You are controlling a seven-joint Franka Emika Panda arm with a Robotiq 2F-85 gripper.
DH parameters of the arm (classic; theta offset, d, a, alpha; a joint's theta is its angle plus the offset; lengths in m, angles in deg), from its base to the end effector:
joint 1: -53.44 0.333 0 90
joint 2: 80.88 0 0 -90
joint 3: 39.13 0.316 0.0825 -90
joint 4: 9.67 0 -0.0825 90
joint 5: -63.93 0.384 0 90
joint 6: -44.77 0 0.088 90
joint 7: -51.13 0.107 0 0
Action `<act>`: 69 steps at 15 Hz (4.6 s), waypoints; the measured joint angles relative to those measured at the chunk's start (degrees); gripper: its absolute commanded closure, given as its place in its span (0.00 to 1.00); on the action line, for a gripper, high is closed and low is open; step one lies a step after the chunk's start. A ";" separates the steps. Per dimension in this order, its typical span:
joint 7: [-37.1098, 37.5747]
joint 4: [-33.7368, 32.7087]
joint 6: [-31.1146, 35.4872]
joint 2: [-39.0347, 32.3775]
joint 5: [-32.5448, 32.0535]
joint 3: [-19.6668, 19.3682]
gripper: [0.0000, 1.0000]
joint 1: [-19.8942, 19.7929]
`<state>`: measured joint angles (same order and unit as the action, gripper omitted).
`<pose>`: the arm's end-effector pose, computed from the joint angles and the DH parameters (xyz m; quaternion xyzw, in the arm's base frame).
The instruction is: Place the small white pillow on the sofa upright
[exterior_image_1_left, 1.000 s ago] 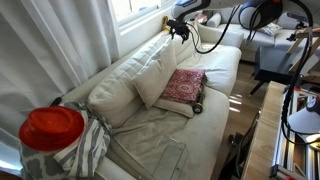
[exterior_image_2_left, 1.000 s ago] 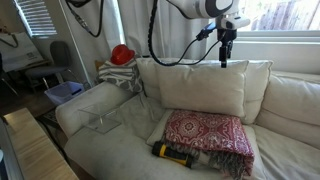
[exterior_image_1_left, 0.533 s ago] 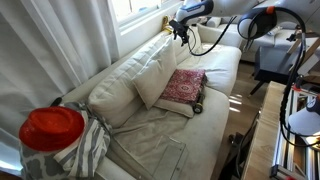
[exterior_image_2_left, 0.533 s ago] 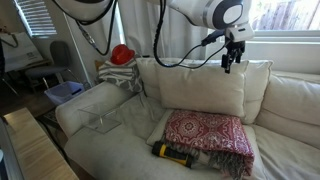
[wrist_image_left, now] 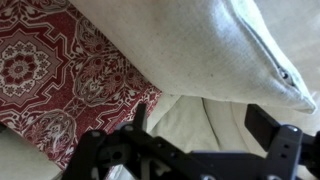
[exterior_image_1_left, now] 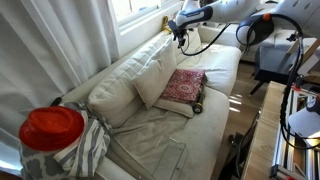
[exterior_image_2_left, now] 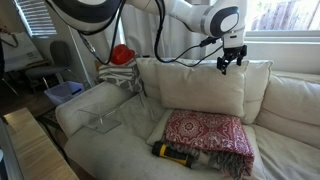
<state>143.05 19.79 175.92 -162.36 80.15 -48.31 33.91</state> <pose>0.7713 -0.3153 0.1715 -0.4939 0.8496 -0.1211 0.1398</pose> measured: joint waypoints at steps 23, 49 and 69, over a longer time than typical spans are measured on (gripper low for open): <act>-16.17 0.42 15.02 -3.85 -8.10 2.18 0.63 3.47; -24.71 -3.90 -4.56 1.00 -13.58 2.59 0.97 14.36; -25.98 -3.88 -4.56 1.52 -14.59 3.28 0.97 18.03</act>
<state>117.07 15.91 171.35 -160.85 65.56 -45.03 51.94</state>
